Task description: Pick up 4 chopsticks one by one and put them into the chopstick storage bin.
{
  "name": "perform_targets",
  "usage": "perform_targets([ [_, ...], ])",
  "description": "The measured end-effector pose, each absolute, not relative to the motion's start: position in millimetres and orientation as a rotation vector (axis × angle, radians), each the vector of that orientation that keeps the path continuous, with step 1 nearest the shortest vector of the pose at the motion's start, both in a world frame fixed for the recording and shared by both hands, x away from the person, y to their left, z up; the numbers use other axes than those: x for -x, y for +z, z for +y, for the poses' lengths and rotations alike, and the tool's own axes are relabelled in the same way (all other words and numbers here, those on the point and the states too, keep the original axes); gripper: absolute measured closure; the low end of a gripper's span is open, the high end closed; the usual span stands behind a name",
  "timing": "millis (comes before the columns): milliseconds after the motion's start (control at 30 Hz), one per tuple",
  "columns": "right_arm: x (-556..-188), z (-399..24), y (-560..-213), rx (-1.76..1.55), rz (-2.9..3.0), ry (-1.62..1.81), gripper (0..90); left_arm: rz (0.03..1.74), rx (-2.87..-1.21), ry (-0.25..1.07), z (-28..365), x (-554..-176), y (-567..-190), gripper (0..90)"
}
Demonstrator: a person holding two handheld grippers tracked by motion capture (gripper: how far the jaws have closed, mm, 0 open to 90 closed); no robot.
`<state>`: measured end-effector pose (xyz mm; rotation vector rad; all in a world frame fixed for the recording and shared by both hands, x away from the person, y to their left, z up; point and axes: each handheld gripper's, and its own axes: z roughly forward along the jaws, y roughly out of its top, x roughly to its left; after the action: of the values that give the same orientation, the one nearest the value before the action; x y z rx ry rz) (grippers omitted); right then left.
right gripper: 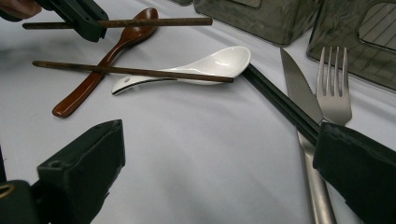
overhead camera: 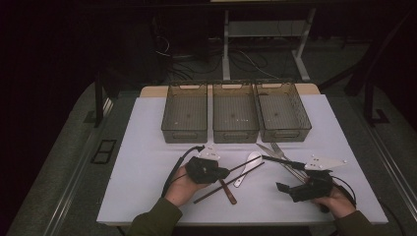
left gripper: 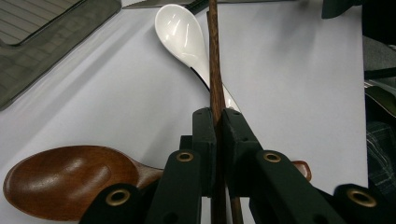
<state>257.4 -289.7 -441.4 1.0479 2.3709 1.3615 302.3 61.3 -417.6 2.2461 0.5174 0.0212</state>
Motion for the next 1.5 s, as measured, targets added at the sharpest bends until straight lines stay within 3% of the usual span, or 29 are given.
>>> perform_targets([
  [1500, -257, -290, -440, -1.054, 2.373, 1.384, 2.0, 0.618, -2.111, 0.111, 111, -320, -384, 82.9],
])
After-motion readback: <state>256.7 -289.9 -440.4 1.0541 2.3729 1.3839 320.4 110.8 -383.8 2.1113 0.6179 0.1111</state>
